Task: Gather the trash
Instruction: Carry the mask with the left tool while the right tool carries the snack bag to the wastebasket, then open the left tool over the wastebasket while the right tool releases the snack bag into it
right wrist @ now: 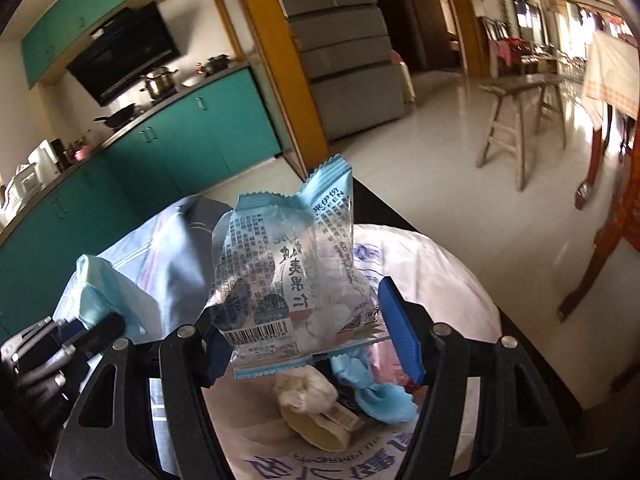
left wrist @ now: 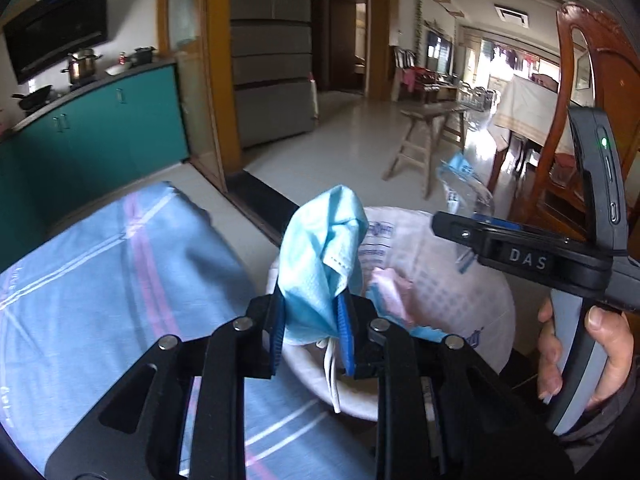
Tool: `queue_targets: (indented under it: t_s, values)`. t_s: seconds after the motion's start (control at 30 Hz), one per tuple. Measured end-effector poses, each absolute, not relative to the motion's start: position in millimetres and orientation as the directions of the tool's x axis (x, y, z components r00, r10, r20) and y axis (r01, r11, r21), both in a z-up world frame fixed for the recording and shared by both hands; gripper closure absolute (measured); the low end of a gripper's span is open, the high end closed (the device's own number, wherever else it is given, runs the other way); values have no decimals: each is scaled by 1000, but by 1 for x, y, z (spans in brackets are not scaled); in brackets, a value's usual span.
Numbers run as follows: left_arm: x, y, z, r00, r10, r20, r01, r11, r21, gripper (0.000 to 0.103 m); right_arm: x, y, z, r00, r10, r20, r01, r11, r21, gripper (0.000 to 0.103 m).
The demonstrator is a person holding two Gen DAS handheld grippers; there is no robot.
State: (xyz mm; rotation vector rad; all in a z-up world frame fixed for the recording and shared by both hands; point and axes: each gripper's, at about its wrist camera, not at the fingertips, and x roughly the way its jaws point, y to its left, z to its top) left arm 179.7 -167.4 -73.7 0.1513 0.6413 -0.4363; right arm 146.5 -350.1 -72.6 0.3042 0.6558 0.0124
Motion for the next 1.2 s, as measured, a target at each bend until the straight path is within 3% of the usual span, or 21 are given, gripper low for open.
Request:
queue_targets:
  t_s: [0.4, 0.5, 0.57, 0.63, 0.83, 1.07, 1.2]
  values:
    - [194, -191, -105, 674, -368, -641, 466, 885, -18, 75, 147, -365, -78, 776, 97, -623, 135, 939, 315, 38]
    - [197, -186, -106, 682, -361, -636, 451, 892, -24, 58, 148, -362, -77, 773, 97, -627, 128, 944, 304, 38]
    - [196, -182, -106, 688, -359, -631, 446, 895, -22, 38, 149, -360, -76, 772, 99, -627, 126, 944, 304, 38]
    - [193, -179, -102, 711, -344, -613, 431, 902, -6, 31, 150, -359, -76, 771, 101, -629, 124, 945, 303, 38]
    - [187, -162, -93, 741, -300, -600, 391, 920, 22, 21, 152, -355, -79, 760, 98, -642, 118, 951, 285, 34]
    - [168, -127, -73, 796, -238, -557, 322, 945, 57, 10, 152, -358, -86, 755, 87, -651, 148, 943, 297, 14]
    - [148, -95, -63, 835, -183, -519, 257, 963, 75, 8, 140, -354, -88, 782, 90, -616, 140, 939, 315, 12]
